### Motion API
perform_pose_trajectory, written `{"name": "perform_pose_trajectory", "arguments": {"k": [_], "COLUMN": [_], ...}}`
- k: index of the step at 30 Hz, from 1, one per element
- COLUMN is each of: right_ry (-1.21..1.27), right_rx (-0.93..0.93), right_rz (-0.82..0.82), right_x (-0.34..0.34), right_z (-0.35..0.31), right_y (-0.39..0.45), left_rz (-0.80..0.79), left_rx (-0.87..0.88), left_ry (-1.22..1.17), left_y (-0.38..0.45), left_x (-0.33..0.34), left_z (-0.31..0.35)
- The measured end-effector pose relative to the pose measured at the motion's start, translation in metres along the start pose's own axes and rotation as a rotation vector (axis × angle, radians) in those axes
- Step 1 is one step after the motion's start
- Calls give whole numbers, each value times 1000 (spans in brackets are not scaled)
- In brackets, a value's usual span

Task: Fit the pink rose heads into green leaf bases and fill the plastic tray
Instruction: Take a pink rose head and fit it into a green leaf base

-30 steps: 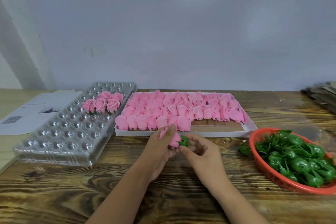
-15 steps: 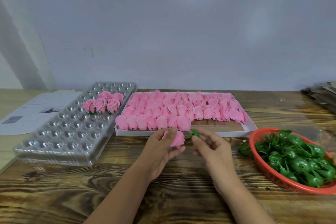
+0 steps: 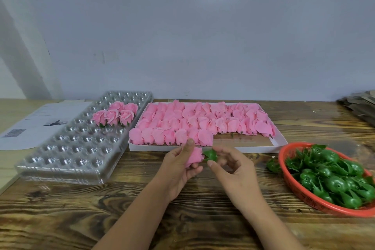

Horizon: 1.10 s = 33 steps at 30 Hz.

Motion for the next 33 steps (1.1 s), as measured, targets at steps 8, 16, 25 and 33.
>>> {"name": "perform_pose_trajectory", "arguments": {"k": [8,16,25,33], "right_ry": [-15,84,36,46], "right_rx": [9,79,69,61], "right_rz": [-51,-40,11,37], "right_x": [7,6,-2,-5], "right_z": [4,7,8,8], "right_y": [0,0,1,1], "left_rz": [-49,-70,-5,46], "left_rx": [-40,-24,-25,-8], "left_ry": [8,21,51,28], "left_y": [0,-1,0,0], "left_x": [4,7,3,-3], "left_z": [-6,-7,-6,-2]}}
Point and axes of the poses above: each hand's wrist, its own y-axis towards the middle knuckle, its own x-axis out of the palm, z = x × y, the point moved 10 cm from there along y, towards the middle knuckle, and after that the axes turned 1 degree about x, right-handed, at the moved point
